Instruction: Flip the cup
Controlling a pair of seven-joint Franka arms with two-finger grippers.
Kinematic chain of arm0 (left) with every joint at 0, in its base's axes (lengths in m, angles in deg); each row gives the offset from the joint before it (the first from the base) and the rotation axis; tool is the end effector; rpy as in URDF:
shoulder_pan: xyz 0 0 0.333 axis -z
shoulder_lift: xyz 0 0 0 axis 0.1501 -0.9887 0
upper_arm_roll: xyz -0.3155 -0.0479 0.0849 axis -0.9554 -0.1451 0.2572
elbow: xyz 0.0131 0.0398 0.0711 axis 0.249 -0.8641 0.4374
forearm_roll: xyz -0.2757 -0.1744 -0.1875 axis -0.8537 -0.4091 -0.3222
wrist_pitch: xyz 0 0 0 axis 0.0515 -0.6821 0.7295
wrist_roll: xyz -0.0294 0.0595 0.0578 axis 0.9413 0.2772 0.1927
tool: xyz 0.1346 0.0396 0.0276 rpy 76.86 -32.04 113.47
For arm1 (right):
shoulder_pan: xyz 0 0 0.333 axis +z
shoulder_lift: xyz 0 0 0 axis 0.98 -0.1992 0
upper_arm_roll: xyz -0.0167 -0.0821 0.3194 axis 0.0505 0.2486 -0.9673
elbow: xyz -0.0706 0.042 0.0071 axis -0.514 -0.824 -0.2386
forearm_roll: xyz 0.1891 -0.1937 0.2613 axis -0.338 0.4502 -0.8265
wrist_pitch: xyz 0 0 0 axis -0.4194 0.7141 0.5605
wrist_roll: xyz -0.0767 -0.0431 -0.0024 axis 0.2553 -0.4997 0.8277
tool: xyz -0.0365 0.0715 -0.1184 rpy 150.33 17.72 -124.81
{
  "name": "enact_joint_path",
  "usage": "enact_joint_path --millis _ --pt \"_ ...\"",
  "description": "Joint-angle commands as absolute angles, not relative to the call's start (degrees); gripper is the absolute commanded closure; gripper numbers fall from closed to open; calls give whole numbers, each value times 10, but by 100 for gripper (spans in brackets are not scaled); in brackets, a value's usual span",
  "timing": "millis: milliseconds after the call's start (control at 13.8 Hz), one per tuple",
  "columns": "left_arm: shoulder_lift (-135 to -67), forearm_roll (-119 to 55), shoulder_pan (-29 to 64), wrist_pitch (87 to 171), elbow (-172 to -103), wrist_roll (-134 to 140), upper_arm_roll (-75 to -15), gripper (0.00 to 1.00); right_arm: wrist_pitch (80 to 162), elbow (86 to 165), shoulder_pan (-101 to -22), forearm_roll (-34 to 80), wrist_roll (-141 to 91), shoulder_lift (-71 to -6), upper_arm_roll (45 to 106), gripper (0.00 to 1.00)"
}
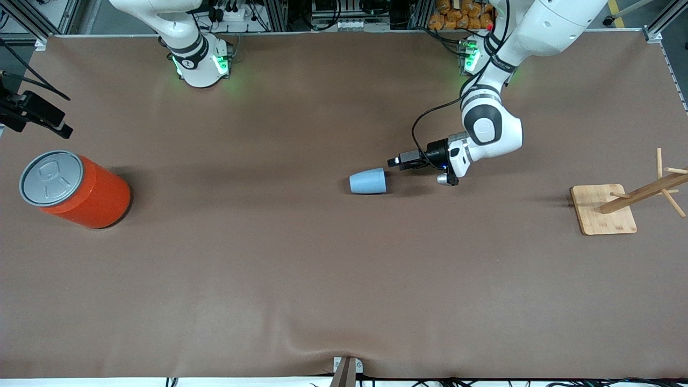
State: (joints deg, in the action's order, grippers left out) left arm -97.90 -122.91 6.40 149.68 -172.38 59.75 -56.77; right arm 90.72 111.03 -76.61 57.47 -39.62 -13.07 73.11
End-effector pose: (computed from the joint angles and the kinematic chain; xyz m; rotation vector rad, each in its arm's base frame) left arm 0.4215 -0.2698 0.1797 2.0542 0.3082 -0.1154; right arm 0.5208 -0.0046 0.6539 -3.0876 0.2807 -0.0597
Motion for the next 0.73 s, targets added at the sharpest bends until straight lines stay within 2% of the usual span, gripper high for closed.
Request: enact_joint_path --millis 0,145,290,508,581,653 --pt "-1013 -1275 74 1503 -1696 631 -571 0 881 1091 -761 582 -408 -139 733 0" --pt "-1023 -1295 94 1513 -1678 630 -570 0 881 1091 -760 583 -408 -139 732 0" --pt "-1042 -1298 110 1545 -1654 630 -570 6 875 1091 -760 583 -408 -139 732 0" --pt "-1071 -1298 114 1547 -1629 631 -569 14 875 1091 -760 584 -408 -139 733 0" --pt "-1077 -1298 114 1548 -1623 631 -569 20 875 1091 -760 589 -408 -139 732 0" --pt "-1081 -1298 116 1548 -1616 631 -569 31 875 1091 -760 589 -409 -139 732 0"
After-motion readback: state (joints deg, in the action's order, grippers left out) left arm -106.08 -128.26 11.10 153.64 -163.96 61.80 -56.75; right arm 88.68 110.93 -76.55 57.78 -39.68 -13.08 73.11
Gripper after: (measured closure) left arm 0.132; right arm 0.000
